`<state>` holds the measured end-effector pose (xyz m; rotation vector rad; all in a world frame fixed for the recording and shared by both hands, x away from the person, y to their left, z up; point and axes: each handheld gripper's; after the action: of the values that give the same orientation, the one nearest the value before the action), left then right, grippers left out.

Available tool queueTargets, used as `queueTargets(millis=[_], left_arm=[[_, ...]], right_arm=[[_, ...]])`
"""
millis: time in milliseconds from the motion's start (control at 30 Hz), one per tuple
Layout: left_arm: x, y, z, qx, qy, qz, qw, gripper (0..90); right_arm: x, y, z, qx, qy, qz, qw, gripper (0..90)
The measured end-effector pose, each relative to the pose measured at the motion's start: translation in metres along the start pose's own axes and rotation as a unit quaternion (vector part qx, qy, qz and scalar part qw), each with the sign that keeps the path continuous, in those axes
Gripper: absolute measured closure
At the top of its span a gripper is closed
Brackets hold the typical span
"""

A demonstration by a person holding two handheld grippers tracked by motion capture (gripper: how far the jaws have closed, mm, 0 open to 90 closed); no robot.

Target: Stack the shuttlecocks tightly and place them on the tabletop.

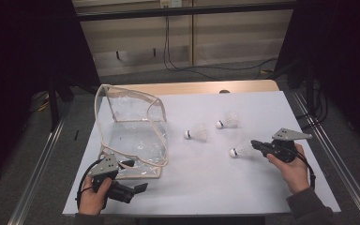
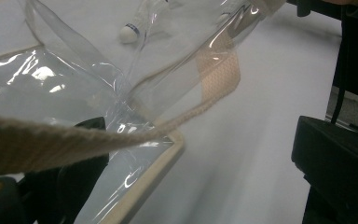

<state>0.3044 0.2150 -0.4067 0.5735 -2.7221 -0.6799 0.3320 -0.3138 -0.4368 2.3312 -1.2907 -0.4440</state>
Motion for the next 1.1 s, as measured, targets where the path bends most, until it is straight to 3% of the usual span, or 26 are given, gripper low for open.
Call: queueTargets(millis=[500, 867, 1100], left_arm=[[0.0, 0.0, 0.0, 0.0, 0.0, -0.002, 1.0, 4.0], [0.0, 0.0, 0.0, 0.0, 0.0, -0.002, 1.0, 4.0], [0.0, 0.001, 0.0, -0.003, -0.002, -0.002, 1.0, 4.0]], right_arm=[[0.004, 0.01, 0.001, 0.005, -0.023, 0.004, 0.9997, 87.5], [-0.001, 0.014, -0.004, 0.017, -0.022, 0.004, 0.9996, 75.2], [-0.007, 0.011, -0.004, 0.012, -0.023, -0.007, 0.9997, 61.4]])
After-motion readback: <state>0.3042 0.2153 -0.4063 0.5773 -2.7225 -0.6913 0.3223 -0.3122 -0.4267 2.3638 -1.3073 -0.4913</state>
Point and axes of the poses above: each handheld gripper's, and its own axes: y roughly backward along the jaws, z roughly out of its underside, x roughly to its right, and after that the axes turned 2 degrees about z, right-handed
